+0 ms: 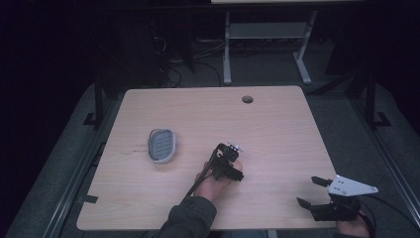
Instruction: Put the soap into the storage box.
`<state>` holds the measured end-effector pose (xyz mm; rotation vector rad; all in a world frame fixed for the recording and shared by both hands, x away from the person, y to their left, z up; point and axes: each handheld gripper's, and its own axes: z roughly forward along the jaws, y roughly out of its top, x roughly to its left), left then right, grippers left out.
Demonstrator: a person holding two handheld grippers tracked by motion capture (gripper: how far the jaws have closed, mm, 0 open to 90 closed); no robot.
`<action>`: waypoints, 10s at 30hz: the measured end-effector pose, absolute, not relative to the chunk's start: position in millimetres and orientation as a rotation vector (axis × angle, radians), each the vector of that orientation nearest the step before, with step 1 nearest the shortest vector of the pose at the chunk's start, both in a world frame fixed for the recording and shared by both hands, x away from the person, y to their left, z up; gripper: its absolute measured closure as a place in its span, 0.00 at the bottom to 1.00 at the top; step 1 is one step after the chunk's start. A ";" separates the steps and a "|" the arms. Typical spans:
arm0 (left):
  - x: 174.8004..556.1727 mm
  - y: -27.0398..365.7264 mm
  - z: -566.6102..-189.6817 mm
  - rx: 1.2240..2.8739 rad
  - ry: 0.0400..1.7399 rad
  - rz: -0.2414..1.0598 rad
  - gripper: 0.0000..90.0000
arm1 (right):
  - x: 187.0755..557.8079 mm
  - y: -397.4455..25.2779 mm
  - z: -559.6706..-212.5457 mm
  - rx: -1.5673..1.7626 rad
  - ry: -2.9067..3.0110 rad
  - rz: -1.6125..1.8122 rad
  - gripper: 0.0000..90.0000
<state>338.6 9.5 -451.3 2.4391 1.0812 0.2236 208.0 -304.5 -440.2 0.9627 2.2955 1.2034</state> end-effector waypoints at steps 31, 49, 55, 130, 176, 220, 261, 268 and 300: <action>345.3 37.8 -420.6 2.370 1.132 0.194 0.36 | 207.9 -304.7 -440.1 0.968 2.290 1.201 0.15; 353.4 73.7 -400.0 2.243 1.198 0.099 0.36 | 208.0 -304.2 -440.3 0.971 2.289 1.194 0.15; 356.3 84.3 -395.6 2.200 1.217 0.071 0.36 | 208.0 -304.1 -440.5 0.971 2.289 1.192 0.15; 395.4 222.1 -363.7 1.828 1.492 -0.027 0.36 | 208.6 -306.4 -441.6 0.985 2.286 1.189 0.15; 409.5 245.7 -387.0 1.888 1.628 0.092 0.36 | 208.9 -305.8 -441.8 0.980 2.292 1.188 0.15; 413.6 237.9 -399.8 2.075 1.637 0.207 0.36 | 208.8 -305.0 -442.0 0.973 2.297 1.190 0.15; 407.3 243.5 -385.7 2.020 1.606 0.213 0.37 | 208.6 -304.0 -441.6 0.971 2.300 1.184 0.15; 404.6 240.9 -383.6 2.007 1.588 0.197 0.37 | 208.6 -303.5 -441.6 0.968 2.302 1.182 0.15; 384.8 239.1 -370.7 1.950 1.406 0.091 0.33 | 208.2 -303.7 -441.2 0.971 2.299 1.168 0.15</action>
